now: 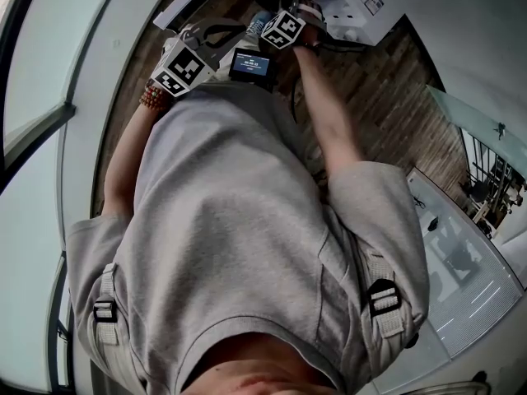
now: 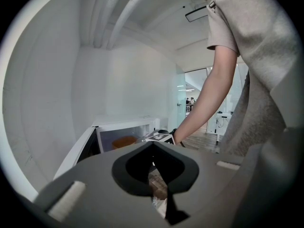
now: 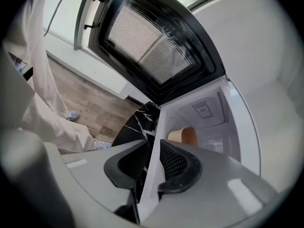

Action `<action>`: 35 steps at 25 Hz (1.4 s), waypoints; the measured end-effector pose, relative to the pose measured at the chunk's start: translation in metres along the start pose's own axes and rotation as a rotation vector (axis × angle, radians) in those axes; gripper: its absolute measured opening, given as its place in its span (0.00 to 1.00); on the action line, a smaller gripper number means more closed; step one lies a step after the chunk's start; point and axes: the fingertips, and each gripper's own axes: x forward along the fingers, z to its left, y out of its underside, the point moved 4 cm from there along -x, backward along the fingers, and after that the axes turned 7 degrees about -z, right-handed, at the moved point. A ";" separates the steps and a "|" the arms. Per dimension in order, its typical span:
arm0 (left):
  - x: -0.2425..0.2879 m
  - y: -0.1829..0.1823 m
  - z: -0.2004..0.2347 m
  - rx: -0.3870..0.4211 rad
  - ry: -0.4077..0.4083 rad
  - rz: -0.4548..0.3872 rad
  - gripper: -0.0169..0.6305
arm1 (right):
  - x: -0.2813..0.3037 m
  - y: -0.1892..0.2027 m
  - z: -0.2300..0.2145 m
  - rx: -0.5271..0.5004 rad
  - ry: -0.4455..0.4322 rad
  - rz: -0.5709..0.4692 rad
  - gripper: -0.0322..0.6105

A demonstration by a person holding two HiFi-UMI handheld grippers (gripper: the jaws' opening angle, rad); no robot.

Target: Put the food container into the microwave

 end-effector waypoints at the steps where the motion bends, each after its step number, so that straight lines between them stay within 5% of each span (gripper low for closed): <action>1: -0.001 0.000 -0.002 0.002 0.003 0.001 0.03 | -0.001 -0.001 0.001 0.002 0.000 -0.001 0.16; 20: -0.013 -0.003 -0.022 0.030 0.007 -0.008 0.03 | -0.039 -0.018 -0.018 0.079 0.096 -0.076 0.16; 35: -0.021 -0.036 -0.010 0.044 -0.031 -0.087 0.03 | -0.090 -0.037 -0.048 0.301 0.180 -0.245 0.14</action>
